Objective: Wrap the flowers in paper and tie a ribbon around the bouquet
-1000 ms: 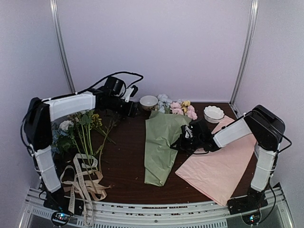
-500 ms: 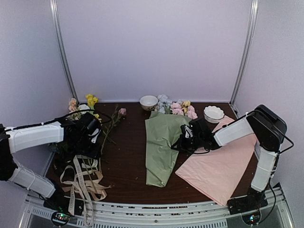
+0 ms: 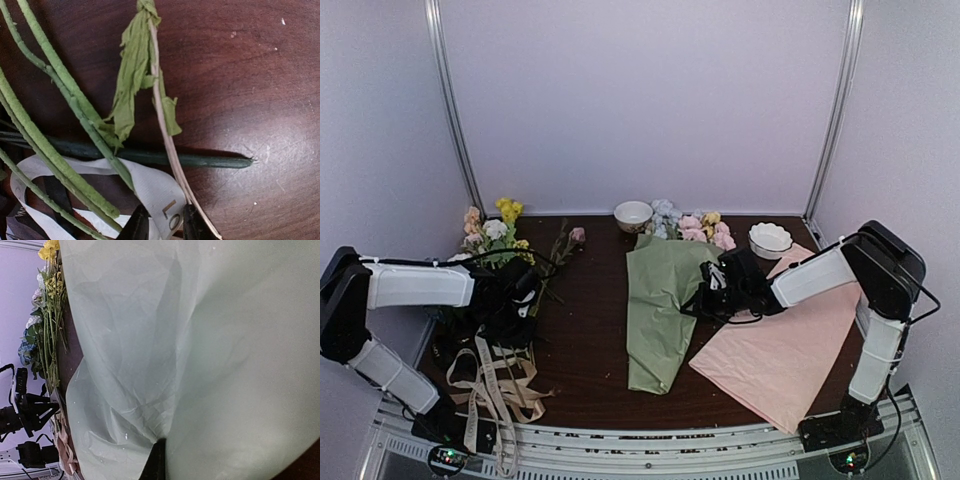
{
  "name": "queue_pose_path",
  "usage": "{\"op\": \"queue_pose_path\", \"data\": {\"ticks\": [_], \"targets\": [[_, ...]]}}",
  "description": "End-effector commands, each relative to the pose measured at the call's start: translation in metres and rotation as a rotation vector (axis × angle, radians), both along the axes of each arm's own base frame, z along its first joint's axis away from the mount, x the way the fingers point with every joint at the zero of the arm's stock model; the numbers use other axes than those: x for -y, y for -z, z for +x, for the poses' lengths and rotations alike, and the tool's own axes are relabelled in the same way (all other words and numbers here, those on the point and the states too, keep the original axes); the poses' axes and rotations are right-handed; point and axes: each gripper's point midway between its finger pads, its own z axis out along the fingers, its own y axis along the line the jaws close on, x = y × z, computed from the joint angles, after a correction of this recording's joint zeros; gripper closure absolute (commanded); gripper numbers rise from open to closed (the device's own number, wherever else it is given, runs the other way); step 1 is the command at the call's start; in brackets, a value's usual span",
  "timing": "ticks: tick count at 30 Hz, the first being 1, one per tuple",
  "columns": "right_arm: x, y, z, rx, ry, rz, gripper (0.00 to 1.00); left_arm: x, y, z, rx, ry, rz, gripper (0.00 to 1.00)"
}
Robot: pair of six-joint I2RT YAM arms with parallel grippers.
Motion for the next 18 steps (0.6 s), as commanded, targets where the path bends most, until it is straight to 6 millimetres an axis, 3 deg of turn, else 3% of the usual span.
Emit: {"op": "queue_pose_path", "data": {"ticks": [1, 2, 5, 6, 13, 18], "targets": [[0.002, -0.010, 0.000, 0.029, 0.005, -0.009, 1.00, 0.005, 0.004, 0.009, 0.020, 0.016, 0.004, 0.73], [0.002, -0.010, 0.000, 0.028, 0.005, -0.010, 1.00, 0.005, 0.004, 0.009, 0.018, 0.019, 0.008, 0.75], [0.002, -0.009, -0.001, 0.029, 0.005, -0.011, 1.00, 0.009, -0.006, 0.014, 0.045, 0.023, -0.015, 0.98], [0.003, -0.009, -0.001, 0.027, 0.005, -0.012, 1.00, 0.011, -0.013, 0.017, 0.066, 0.025, -0.028, 1.00], [0.004, -0.007, -0.001, 0.028, 0.004, -0.022, 1.00, 0.009, -0.109, 0.033, 0.339, 0.055, -0.111, 1.00], [0.003, -0.008, -0.001, 0.029, 0.003, -0.016, 1.00, 0.000, -0.156, 0.032, 0.452, 0.064, -0.115, 1.00]]}}
